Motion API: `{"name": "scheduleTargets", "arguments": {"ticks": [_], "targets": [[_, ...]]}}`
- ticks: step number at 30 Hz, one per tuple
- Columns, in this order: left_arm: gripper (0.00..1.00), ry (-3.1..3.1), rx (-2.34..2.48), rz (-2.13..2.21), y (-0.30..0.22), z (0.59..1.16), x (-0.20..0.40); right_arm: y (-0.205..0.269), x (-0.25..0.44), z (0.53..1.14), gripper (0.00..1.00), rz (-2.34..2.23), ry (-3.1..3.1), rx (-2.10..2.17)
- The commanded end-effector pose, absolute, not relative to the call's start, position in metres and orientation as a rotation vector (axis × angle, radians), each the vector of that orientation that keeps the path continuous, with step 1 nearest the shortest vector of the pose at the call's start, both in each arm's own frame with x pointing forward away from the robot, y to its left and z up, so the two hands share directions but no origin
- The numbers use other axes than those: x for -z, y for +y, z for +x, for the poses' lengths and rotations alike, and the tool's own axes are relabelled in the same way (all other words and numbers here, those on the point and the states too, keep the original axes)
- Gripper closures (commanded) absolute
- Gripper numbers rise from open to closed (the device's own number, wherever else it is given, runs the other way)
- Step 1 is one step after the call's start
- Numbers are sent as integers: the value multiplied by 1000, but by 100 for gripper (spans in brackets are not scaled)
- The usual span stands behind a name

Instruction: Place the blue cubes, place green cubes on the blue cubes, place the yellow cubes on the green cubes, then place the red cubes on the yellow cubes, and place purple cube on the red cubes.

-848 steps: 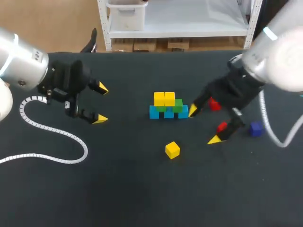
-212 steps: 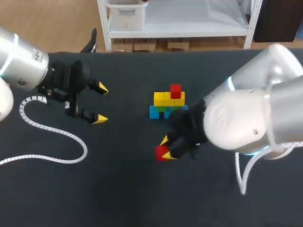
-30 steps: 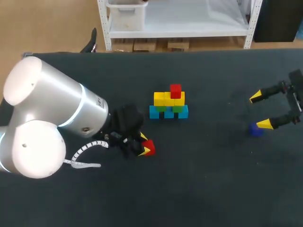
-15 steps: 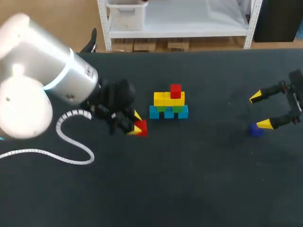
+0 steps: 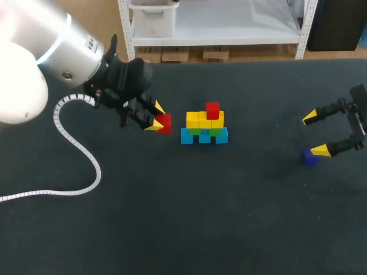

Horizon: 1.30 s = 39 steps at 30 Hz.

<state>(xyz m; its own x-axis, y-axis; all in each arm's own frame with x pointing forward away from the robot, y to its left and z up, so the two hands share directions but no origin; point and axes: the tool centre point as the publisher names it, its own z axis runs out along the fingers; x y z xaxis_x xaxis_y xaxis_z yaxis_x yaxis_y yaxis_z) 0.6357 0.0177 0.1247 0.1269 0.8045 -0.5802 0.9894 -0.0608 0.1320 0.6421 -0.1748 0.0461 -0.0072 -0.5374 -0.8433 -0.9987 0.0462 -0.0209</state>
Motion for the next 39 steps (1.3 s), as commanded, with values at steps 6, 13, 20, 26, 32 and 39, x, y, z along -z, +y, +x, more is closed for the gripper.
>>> {"name": "scheduleTargets", "arguments": {"ticks": [6,13,20,26,32,39], "targets": [[100,1685,558,2003,3,668,-129,-175,-46,642,0,-1574,1629,-842],[100,1672,596,2028,-6,684,-126,-175,-46,642,0,-1574,1629,-842],[100,1684,638,2040,-14,692,-120,-175,-46,642,0,-1574,1629,-842],[100,1693,692,2032,-21,697,-113,-175,-46,642,0,-1574,1629,-842],[100,1697,720,2025,-27,704,-109,-175,-46,642,0,-1574,1629,-842],[100,1694,740,2038,-34,709,-108,-175,-46,642,0,-1574,1629,-842]]}}
